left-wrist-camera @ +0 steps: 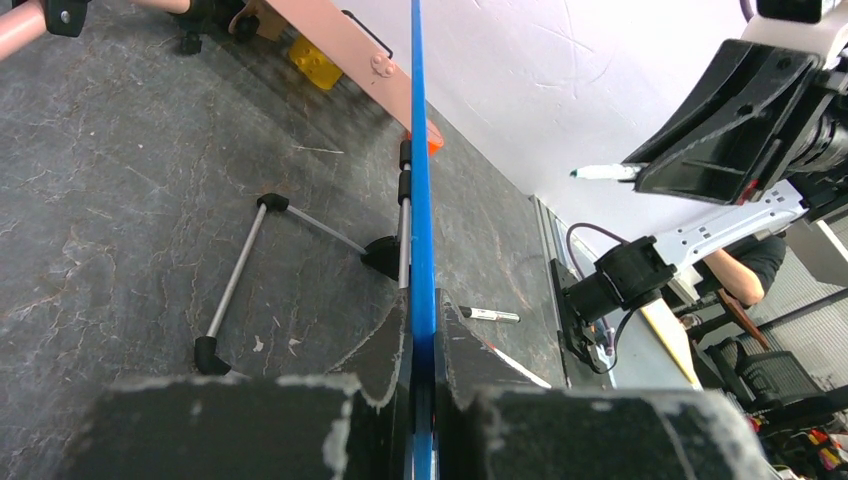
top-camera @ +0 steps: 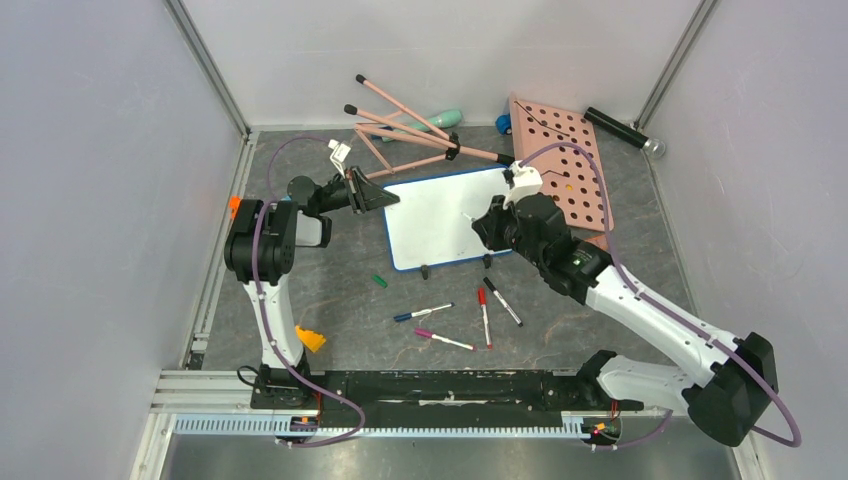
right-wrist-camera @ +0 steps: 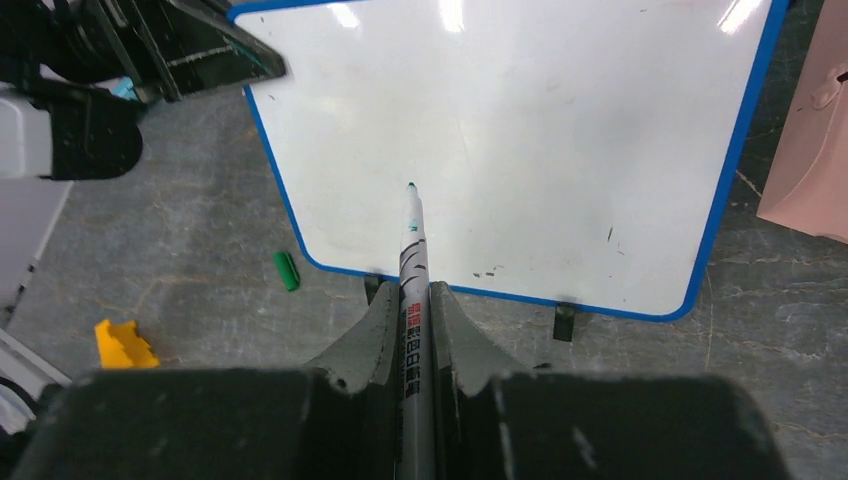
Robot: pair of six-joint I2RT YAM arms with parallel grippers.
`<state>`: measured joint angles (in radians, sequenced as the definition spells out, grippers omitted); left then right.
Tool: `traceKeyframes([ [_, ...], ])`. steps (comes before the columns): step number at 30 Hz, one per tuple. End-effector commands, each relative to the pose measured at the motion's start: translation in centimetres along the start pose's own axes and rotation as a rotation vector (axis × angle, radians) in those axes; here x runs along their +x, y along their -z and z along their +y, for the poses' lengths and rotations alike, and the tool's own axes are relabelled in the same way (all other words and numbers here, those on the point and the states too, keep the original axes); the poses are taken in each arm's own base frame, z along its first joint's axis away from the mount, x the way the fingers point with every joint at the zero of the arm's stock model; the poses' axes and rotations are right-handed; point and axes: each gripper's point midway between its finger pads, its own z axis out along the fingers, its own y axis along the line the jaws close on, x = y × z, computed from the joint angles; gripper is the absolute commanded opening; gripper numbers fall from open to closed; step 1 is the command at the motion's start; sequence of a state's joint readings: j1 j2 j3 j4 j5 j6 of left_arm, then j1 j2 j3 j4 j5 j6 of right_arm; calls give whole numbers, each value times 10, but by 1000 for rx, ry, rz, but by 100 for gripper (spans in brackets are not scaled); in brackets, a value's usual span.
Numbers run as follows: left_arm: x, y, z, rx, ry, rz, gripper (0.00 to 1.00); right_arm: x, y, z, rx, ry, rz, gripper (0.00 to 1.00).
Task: Write a sentence on the whiteboard
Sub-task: Hold the whiteboard on the whiteboard stand, then write a sentence on the whiteboard.
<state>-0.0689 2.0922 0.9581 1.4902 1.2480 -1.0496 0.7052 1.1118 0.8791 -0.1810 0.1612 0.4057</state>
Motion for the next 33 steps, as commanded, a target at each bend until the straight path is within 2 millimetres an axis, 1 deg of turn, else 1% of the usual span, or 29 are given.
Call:
traceKeyframes([
  [1, -4, -2, -18, 47, -129, 18, 2, -27, 8, 8, 21, -146, -59, 0],
  [3, -4, -2, -17, 47, -126, 18, 2, -20, 10, 8, 21, -173, -35, 0],
  [6, -4, -2, -17, 48, -127, 19, 2, -5, 13, 1, 67, -236, 17, 0],
  [9, -4, -1, -18, 47, -128, 18, 2, 4, 17, 3, 47, -212, 64, 0],
  [12, -4, -2, -19, 47, -131, 18, 2, 5, 26, -9, 98, -198, 59, 0],
  [17, -4, -1, -19, 48, -134, 19, 2, -1, 44, -25, 145, -169, -4, 0],
  [20, -5, -1, -20, 49, -134, 19, 2, -5, 50, -28, 142, -100, -23, 0],
  [22, -4, -1, -20, 49, -134, 20, 2, -4, 49, -22, 83, -17, -18, 0],
  [23, -4, -1, -20, 48, -134, 19, 2, 1, 48, -14, 15, 33, -13, 0],
  [24, -4, -1, -20, 49, -136, 19, 2, 2, 47, -3, -61, 71, -28, 0],
  [25, -4, -1, -20, 47, -138, 17, 2, 2, 46, 1, -85, 87, -28, 0],
  [26, -4, -1, -20, 45, -138, 15, 2, 2, 45, -1, -65, 84, -16, 0],
  [28, -4, 0, -21, 43, -141, 12, 2, 2, 42, -16, 37, 79, 22, 0],
  [29, -4, -1, -21, 43, -143, 11, 2, 3, 39, -19, 54, 95, 37, 0],
  [32, -4, 0, -22, 39, -145, 6, 2, -2, 33, -10, 19, 138, 34, 0],
  [33, -4, 0, -22, 39, -145, 5, 2, -7, 33, -8, 25, 130, 22, 0],
])
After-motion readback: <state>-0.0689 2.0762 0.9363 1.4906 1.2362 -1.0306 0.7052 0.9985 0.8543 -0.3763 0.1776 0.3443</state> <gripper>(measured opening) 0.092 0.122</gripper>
